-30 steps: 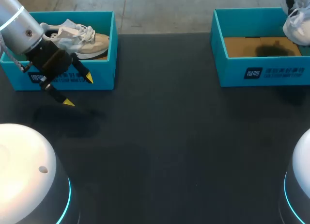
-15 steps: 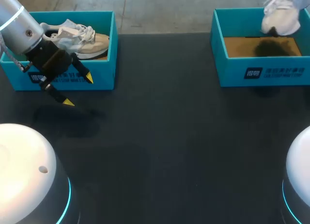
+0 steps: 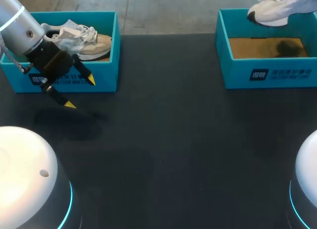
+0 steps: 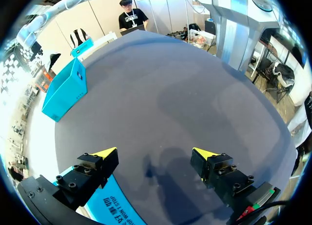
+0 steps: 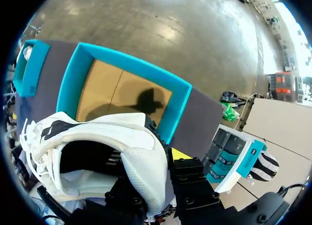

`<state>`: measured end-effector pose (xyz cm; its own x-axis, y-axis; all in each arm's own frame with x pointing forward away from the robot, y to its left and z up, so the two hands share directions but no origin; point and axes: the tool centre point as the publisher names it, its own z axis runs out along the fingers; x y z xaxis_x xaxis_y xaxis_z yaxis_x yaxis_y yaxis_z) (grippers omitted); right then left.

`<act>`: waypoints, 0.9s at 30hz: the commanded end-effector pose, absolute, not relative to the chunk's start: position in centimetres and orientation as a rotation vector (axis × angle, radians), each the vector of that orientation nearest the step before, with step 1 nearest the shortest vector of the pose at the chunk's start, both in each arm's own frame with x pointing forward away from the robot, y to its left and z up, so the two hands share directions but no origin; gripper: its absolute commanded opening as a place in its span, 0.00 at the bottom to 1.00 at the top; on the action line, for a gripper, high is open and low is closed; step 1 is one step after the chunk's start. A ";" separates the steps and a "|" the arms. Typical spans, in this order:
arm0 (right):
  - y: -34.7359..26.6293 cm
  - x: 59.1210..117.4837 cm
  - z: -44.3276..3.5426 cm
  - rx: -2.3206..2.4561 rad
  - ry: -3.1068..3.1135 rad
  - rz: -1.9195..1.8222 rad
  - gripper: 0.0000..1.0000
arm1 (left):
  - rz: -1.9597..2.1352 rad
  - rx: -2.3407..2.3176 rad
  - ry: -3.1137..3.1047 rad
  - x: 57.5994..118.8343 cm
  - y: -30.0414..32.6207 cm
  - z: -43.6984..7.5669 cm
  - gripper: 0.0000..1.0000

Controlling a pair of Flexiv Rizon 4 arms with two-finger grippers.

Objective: Take the shoe out of the shoebox, open the shoe tongue, remove and reinsert the insole, then place the shoe into the shoebox

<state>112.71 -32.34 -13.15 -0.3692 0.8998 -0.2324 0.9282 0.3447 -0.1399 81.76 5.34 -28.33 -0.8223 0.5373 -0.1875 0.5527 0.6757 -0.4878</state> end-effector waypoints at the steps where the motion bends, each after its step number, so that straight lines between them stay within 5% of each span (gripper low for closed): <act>1: -32.4 112.8 -12.8 1.694 2.485 -0.381 0.00 | -0.839 0.927 2.851 81.7 5.4 -28.3 1.00; 27: -33.5 110.4 -14.7 2.162 2.099 -0.245 0.00 | -0.839 0.927 2.851 81.7 5.4 -28.3 1.00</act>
